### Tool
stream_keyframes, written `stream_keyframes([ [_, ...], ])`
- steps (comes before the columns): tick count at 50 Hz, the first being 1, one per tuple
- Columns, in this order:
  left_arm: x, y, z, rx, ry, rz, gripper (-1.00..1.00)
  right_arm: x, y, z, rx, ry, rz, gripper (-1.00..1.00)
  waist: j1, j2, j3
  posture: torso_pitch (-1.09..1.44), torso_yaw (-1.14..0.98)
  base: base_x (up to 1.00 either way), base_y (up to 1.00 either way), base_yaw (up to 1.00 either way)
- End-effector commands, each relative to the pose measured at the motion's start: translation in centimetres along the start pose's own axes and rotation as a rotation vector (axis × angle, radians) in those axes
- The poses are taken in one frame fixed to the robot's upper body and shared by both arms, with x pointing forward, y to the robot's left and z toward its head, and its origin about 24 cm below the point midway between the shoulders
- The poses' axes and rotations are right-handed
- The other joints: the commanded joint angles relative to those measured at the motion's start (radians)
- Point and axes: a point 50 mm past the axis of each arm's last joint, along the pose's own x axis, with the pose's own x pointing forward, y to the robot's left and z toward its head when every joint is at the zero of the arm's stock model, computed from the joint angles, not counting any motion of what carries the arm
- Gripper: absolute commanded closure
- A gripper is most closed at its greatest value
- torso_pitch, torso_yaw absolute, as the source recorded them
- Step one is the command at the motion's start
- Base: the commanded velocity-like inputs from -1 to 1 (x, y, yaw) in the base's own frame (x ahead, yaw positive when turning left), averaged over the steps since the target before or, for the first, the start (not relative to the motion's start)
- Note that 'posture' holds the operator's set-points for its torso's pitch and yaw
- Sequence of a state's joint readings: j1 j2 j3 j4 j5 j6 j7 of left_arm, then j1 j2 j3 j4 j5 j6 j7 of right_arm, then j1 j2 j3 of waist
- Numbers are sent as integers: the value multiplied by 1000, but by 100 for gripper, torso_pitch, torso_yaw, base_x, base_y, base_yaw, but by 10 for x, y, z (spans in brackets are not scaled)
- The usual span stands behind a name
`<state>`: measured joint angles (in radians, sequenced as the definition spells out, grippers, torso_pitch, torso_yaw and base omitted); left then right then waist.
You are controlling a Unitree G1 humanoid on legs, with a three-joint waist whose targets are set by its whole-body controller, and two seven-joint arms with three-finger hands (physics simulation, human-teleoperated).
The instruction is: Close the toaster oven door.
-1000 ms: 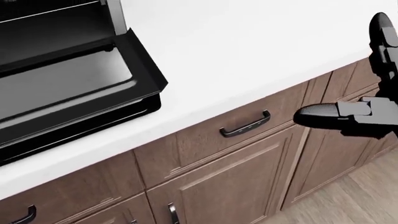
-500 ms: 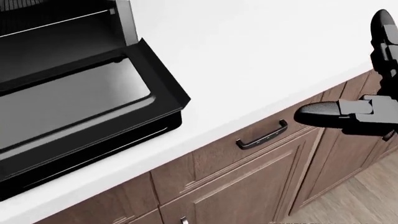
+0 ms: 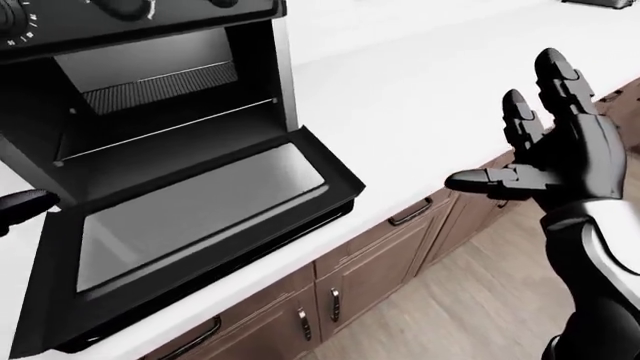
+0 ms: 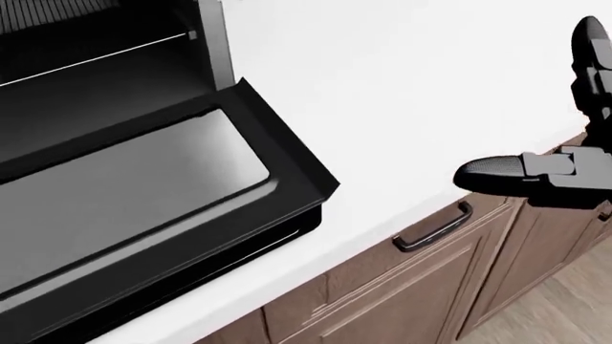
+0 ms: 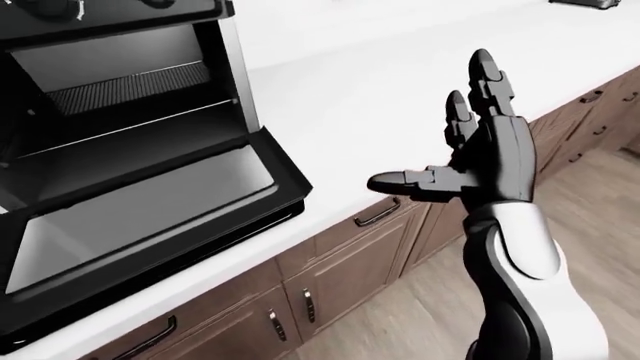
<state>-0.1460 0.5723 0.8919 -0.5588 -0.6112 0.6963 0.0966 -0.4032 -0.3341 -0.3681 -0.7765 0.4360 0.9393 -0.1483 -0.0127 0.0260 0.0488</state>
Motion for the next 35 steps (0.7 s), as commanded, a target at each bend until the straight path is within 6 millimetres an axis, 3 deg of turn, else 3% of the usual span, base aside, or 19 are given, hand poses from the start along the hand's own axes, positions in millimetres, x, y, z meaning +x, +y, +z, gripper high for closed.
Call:
stream_keyframes([
  [1,0,0,14,12,-70,1,-100,0,3,10,0,-63,15,-100,1,6,-10,0,0,10,16,0],
  [3,0,0,14,12,-71,2,-100,1,2,10,29,-62,3,-100,-5,65,-21,0,0,2,6,0],
  [5,0,0,15,12,-72,2,-100,2,1,10,39,-55,-1,-100,1,40,-3,0,0,0,0,0],
  [10,1,1,16,13,-74,3,-100,7,-3,13,105,-52,-46,-100,3,-24,4,0,0,0,0,0],
  [11,1,1,16,13,-74,4,-100,9,-7,13,81,-54,-107,-100,10,-11,-1,0,0,0,0,0],
  [18,0,3,18,13,-77,6,-100,9,-13,11,73,-76,-124,-100,12,-14,-17,0,0,0,0,0],
  [29,0,3,18,21,-77,6,-100,6,-14,12,133,-69,-78,-100,13,-9,-17,0,0,0,0,0],
  [30,0,3,17,21,-77,6,-100,5,-14,12,125,-76,-76,-100,17,-5,-34,0,0,0,0,16],
  [35,0,3,17,20,-77,5,-100,4,-12,13,101,-87,-70,-100,32,-16,-12,0,0,0,0,92],
])
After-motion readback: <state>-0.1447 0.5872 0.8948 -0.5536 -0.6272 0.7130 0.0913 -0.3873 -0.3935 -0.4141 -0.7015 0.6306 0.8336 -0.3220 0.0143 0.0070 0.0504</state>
